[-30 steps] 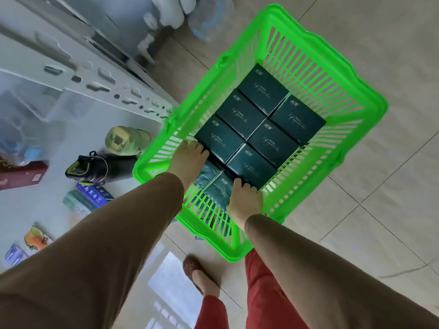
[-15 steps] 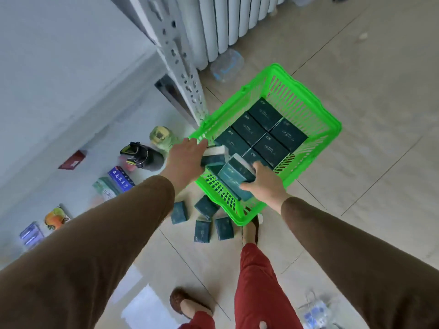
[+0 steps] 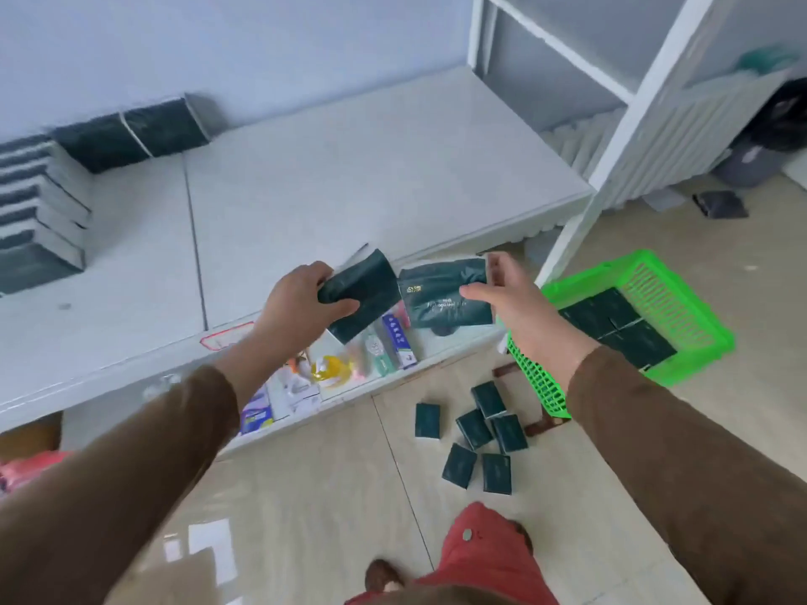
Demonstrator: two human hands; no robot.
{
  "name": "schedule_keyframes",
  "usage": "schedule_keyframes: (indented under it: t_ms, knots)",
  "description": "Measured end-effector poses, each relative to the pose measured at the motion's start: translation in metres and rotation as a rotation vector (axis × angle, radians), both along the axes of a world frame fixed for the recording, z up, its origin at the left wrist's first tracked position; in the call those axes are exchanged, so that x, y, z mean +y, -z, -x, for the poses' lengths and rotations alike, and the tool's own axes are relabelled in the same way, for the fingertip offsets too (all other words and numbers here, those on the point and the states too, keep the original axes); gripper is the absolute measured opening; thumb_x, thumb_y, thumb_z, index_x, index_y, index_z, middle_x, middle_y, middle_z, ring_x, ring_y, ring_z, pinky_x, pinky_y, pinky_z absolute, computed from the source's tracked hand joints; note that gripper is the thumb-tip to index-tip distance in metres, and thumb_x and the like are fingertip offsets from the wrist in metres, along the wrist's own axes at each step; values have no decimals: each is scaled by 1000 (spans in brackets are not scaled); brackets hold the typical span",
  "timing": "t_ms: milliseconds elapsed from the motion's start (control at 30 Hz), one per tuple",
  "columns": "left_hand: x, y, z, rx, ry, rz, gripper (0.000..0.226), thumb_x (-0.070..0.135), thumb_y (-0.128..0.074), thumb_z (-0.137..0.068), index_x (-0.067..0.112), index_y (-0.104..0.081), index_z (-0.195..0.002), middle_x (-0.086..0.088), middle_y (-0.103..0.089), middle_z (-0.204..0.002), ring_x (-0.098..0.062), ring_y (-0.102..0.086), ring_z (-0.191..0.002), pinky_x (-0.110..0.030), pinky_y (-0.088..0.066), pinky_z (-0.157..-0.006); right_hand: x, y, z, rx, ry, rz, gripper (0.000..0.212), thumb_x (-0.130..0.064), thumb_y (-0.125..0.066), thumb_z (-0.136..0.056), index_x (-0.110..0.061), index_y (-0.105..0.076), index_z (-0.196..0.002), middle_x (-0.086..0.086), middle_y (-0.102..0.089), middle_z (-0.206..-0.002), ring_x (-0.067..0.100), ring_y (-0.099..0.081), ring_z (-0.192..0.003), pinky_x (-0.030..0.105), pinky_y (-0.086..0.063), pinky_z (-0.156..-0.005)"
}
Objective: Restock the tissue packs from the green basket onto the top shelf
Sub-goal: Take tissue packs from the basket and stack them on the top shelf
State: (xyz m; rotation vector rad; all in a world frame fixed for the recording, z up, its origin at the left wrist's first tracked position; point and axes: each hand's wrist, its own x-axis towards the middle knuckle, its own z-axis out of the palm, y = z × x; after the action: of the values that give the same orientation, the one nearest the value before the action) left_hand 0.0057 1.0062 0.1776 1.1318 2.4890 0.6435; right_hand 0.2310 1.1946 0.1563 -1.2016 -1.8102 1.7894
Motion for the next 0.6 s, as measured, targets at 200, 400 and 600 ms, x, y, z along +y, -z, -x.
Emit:
schedule_keyframes:
  t_ms: [200, 400, 600]
  knots:
    - [-75, -39, 96, 111, -138, -41, 37, 32, -76, -78, 19, -62, -110, -4, -53, -100, -23, -54, -84, -30, -37, -67, -49, -44, 122, 127, -146, -87, 44, -25, -81, -73, -28, -58, -111, 19, -62, -120, 36, -62, -110, 50, -49, -97]
    - [-105, -50, 187, 249, -219, 0, 37, 32, -74, -81, 18, -63, -113, -3, -57, -100, -25, -52, -93, -35, -43, -72, -74, -43, 232, 174, -180, -104, 42, -9, -76, -84, -14, -54, -119, -3, -59, -107, 12, -57, -100, 25, -44, -87]
    - [-91, -51, 306, 479, -218, 84, 42, 37, -73, -82, 20, -64, -119, -3, -66, -110, -30, -49, -112, -45, -43, -93, -62, -31, 352, 176, -192, -171, 39, -11, -76, -82, -13, -56, -115, -2, -62, -105, 12, -58, -94, 27, -46, -85]
